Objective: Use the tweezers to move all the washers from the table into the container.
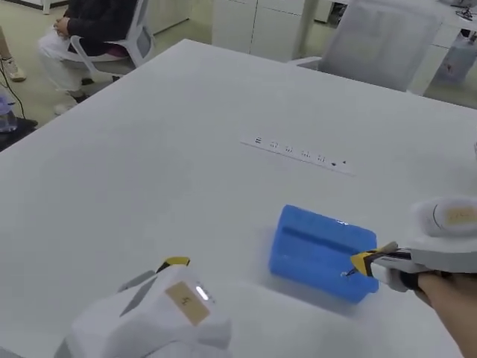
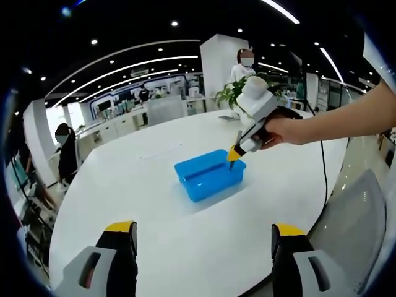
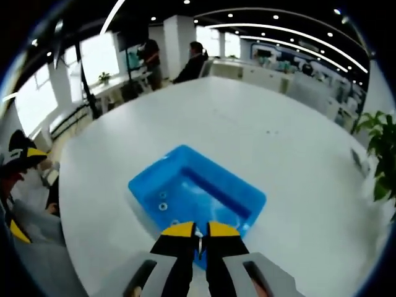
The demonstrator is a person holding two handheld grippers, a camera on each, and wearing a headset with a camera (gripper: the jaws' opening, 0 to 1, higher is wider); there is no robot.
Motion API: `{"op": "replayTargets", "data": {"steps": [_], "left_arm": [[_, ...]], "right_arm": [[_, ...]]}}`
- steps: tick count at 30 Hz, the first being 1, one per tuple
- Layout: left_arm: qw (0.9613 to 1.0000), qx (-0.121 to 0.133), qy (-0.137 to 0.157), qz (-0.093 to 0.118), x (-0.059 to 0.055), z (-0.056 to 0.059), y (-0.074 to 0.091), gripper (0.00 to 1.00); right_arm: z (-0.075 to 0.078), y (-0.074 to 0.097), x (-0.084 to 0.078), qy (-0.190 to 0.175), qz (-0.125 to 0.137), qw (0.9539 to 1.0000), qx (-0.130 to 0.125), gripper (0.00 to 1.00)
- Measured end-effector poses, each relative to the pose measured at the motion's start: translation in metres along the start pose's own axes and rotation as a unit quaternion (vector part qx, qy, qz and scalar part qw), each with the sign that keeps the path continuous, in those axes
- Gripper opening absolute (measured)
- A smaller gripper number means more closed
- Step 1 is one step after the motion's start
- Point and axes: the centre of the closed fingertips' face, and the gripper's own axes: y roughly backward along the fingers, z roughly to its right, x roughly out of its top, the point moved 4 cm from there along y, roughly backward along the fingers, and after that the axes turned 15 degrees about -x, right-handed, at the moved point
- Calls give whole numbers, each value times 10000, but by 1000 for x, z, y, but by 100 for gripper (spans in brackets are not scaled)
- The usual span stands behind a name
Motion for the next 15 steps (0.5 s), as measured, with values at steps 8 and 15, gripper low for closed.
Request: {"op": "replayTargets", "data": {"steps": [8,15], "left_arm": [[10000,24,50,-17,-1,-3,0,92],[10000,2,40,-13,0,-3,-1,92]], "right_arm": [[-4,-8,-10,31,-219,9998,-15,2],[-6,-7,-12,135,-329,9993,-67,3]]}}
